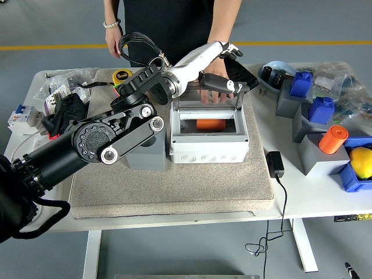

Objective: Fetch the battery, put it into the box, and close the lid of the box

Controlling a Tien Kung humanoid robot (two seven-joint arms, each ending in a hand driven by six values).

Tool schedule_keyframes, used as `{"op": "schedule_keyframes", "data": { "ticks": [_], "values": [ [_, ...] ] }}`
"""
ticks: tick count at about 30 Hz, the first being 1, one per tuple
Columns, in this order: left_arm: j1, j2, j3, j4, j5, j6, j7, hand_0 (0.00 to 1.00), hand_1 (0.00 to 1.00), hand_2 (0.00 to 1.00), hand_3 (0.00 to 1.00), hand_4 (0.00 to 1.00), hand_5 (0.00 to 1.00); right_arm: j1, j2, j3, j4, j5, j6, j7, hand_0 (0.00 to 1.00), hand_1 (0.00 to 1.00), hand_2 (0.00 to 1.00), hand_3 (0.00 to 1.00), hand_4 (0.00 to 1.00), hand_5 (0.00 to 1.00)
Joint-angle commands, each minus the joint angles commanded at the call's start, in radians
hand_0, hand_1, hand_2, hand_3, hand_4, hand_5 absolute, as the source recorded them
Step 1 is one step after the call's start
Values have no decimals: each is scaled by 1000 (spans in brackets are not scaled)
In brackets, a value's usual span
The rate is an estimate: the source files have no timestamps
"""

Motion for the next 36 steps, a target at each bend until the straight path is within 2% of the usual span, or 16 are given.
{"op": "schedule_keyframes", "data": {
  "ticks": [5,6,8,11,12,17,18,29,32,36],
  "values": [
    [-1,2,8,4,13,-34,43,820,819,778,760,998,489,0,0,1,0,0,0,0,725,662,648,581,982,588],
    [-1,2,9,3,18,-47,57,753,764,728,723,998,484,0,0,1,0,1,0,0,725,662,647,580,982,588],
    [0,3,8,-3,26,-66,77,753,764,728,723,998,484,0,0,3,0,-1,-1,1,725,662,647,580,982,588],
    [5,8,5,-26,30,-99,114,753,764,728,723,998,484,-1,0,2,0,0,-1,1,725,662,647,580,982,588],
    [6,9,5,-32,32,-107,123,659,697,673,660,998,490,-2,0,2,0,0,-1,0,727,661,649,581,983,588],
    [20,15,-5,-77,42,-158,176,659,697,673,660,998,490,-3,0,5,0,-2,-2,1,727,661,649,581,983,588],
    [23,17,-7,-93,41,-164,182,485,634,623,623,998,501,-3,0,5,0,-1,-2,1,725,661,648,581,983,588],
    [66,45,-27,-272,11,-204,235,445,600,595,619,998,520,-6,1,6,0,-1,-1,1,725,662,648,580,983,588],
    [82,53,-18,-300,4,-211,242,427,597,594,614,998,521,-6,1,6,0,-2,-1,0,725,661,648,580,983,588],
    [94,56,-4,-307,0,-214,246,417,590,590,609,998,518,-6,1,6,0,-3,0,-1,725,661,649,579,983,588]
  ]
}}
